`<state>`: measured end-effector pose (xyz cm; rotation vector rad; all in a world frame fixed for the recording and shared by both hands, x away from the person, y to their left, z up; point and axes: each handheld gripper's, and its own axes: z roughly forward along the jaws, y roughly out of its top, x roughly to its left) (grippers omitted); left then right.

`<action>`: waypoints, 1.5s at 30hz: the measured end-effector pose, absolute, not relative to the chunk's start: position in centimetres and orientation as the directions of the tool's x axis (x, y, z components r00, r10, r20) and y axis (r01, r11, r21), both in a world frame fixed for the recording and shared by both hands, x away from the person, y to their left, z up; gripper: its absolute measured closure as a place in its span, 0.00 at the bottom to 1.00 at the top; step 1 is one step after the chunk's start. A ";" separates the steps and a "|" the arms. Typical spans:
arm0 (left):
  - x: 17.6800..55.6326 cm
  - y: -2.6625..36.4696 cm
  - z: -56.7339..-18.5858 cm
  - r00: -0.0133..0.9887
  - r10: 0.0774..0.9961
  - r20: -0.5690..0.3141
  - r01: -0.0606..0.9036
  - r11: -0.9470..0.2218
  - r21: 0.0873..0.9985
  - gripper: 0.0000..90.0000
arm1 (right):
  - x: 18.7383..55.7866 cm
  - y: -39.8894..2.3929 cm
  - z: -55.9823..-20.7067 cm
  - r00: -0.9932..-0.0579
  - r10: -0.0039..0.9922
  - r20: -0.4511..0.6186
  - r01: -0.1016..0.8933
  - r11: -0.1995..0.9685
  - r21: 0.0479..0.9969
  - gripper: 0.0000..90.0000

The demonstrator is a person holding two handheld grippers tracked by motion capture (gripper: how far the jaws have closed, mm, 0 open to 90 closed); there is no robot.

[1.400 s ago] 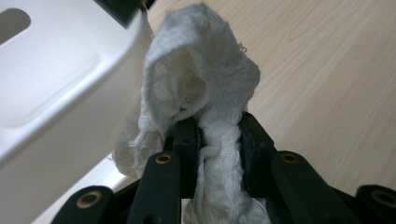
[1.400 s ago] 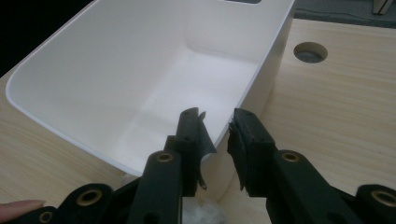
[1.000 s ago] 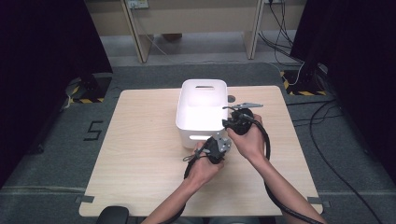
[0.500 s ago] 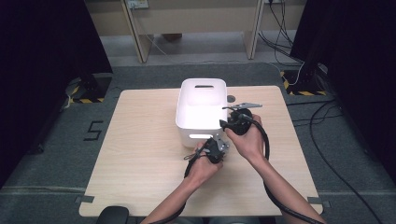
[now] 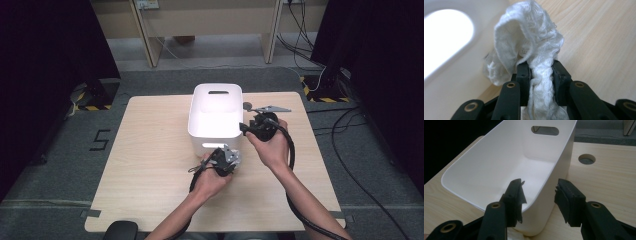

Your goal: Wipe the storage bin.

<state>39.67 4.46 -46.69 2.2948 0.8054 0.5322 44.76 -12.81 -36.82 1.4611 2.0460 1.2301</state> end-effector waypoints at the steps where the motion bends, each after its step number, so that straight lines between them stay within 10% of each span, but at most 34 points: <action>1: 39.5 5.0 -46.5 0.730 0.665 0.160 0.403 -0.607 0.685 0.80 | 44.8 -12.9 -36.8 -0.410 0.889 0.204 0.595 0.091 0.799 0.62; 23: 39.3 22.3 -46.9 0.469 0.867 0.167 0.582 -0.446 0.680 0.80 | 43.6 -19.8 -40.7 -0.305 0.938 0.164 0.658 0.084 0.748 0.61; 34: 42.4 24.8 -49.4 0.396 0.908 0.135 0.653 -0.383 0.654 0.78 | 42.4 -22.6 -43.1 -0.259 0.952 0.162 0.690 0.065 0.721 0.60; 45: 42.4 25.1 -50.0 0.417 0.904 0.095 0.632 -0.364 0.685 0.46 | 42.1 -22.2 -42.9 -0.270 0.948 0.168 0.692 0.070 0.719 0.60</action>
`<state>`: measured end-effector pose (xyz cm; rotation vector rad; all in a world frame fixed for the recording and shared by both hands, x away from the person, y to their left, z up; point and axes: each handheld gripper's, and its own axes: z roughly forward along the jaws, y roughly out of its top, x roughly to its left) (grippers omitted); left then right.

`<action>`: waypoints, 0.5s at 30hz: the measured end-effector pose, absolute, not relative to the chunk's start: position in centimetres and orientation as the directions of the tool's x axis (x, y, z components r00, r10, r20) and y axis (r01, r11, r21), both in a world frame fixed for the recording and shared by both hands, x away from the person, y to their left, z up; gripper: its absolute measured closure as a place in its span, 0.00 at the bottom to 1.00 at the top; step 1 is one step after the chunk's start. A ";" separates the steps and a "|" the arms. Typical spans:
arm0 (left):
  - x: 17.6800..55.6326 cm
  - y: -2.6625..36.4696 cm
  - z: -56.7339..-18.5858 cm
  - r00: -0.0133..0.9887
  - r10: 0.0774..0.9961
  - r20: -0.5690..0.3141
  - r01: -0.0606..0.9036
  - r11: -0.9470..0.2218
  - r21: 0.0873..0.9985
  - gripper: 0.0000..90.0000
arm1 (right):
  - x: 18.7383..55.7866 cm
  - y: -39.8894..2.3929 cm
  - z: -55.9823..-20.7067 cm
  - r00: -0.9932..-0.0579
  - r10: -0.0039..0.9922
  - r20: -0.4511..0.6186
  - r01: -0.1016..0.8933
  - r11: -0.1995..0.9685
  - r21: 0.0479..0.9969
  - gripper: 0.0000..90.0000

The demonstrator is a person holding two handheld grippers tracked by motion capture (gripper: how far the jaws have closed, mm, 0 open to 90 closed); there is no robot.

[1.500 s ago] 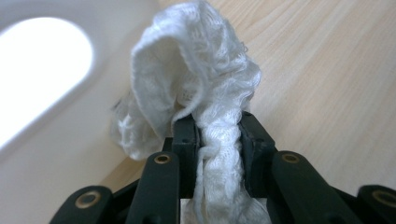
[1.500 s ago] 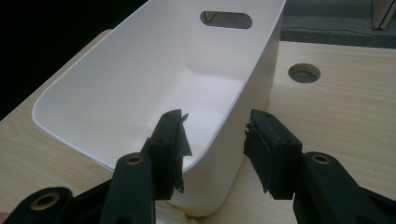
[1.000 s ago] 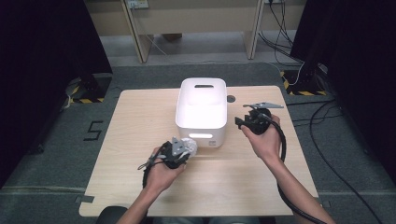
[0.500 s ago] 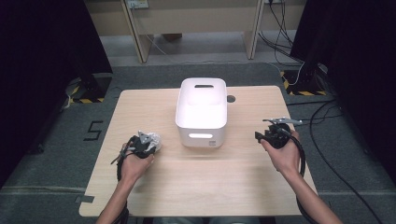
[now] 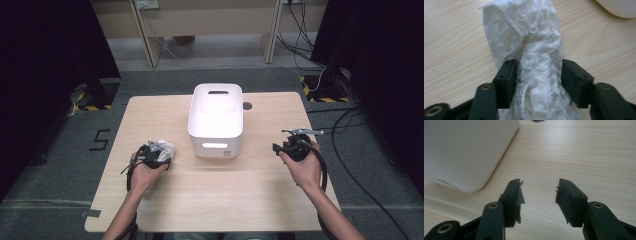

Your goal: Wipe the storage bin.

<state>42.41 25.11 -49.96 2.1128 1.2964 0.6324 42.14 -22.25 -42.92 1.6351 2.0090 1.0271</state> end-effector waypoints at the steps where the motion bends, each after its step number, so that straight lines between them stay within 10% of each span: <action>1: 42.2 25.2 -49.9 0.419 0.902 0.099 0.630 -0.367 0.684 0.42 | 42.1 -22.3 -42.9 -0.269 0.948 0.171 0.692 0.066 0.719 0.60; 15: 36.7 29.3 -46.2 0.386 0.917 0.098 0.493 -0.295 0.819 0.31 | 41.1 -23.5 -43.0 -0.265 0.950 0.166 0.683 0.063 0.728 0.60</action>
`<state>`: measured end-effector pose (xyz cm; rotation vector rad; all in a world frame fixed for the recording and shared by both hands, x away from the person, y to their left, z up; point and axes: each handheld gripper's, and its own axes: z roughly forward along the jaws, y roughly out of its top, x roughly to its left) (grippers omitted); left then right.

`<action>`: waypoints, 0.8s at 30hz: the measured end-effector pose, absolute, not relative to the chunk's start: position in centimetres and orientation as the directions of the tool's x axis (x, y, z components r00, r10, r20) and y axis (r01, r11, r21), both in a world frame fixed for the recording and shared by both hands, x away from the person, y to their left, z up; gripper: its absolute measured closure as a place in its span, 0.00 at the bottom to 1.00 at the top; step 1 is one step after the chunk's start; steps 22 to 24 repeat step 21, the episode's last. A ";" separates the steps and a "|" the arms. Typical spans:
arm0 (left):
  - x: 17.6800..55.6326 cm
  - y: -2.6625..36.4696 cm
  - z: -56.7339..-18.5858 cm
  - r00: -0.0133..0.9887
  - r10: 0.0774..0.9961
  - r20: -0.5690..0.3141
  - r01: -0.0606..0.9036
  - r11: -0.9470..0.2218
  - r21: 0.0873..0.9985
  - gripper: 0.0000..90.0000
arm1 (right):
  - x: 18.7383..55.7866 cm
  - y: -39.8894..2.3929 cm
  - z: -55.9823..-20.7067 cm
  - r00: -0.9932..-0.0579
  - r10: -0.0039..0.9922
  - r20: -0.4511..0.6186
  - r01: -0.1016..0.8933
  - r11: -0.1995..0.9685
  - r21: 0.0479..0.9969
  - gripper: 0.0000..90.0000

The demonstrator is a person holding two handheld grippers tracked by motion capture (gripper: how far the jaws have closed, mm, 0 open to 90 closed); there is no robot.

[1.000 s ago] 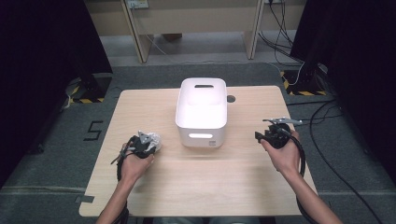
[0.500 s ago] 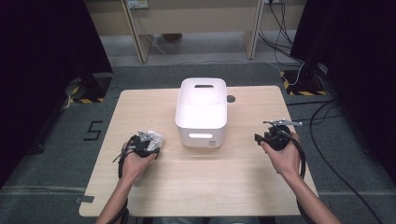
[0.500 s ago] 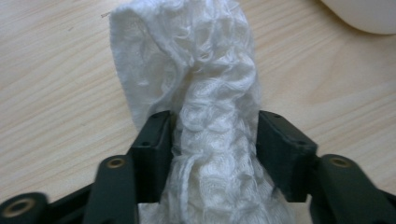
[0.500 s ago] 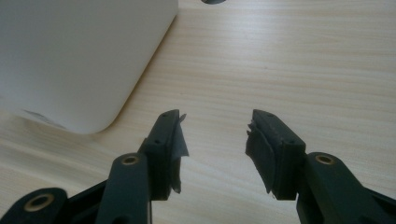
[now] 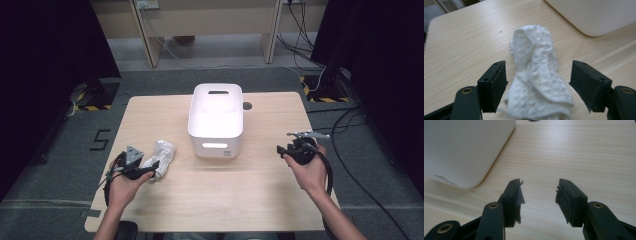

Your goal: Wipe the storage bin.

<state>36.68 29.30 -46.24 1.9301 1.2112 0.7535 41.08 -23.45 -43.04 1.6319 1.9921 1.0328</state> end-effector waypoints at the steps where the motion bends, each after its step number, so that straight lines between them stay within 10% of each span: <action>1: 36.2 30.2 -46.4 0.357 0.930 0.090 0.492 -0.269 0.828 0.31 | 40.9 -23.5 -43.1 -0.263 0.951 0.166 0.683 0.062 0.728 0.60; 11: 33.6 34.8 -49.7 0.213 0.977 -0.030 0.474 -0.076 0.877 0.32 | 39.0 -25.2 -43.7 -0.236 0.956 0.174 0.691 0.039 0.721 0.59; 24: 33.4 33.9 -50.5 0.239 0.970 0.035 0.417 -0.135 0.899 0.32 | 38.8 -25.0 -44.3 -0.231 0.957 0.177 0.700 0.037 0.713 0.58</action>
